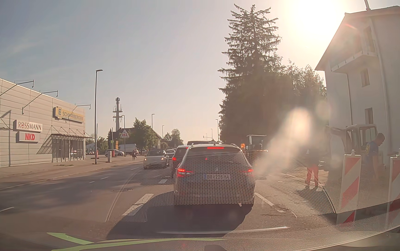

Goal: Follow the waypoints while adhering to traffic rules and regulations

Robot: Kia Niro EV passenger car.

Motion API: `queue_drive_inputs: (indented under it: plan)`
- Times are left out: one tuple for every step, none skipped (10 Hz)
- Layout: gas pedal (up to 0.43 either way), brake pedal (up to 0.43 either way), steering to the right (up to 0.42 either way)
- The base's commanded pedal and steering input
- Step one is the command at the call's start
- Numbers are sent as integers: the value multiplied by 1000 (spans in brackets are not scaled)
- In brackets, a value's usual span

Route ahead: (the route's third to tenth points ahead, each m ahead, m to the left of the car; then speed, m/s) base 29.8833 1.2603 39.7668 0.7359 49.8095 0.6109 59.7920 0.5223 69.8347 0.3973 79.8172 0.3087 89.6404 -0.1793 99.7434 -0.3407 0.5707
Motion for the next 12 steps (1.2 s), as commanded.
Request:
queue_drive_inputs:
  plan:
    - [0, 159, 1]
    - [0, 159, 1]
    - [0, 159, 1]
    - [0, 159, 1]
    - [0, 165, 1]
    - [0, 165, 1]
    - [0, 171, 1]
    - [0, 171, 1]
    - [0, 171, 1]
    - [0, 177, 1]
    - [0, 177, 1]
    - [0, 183, 1]
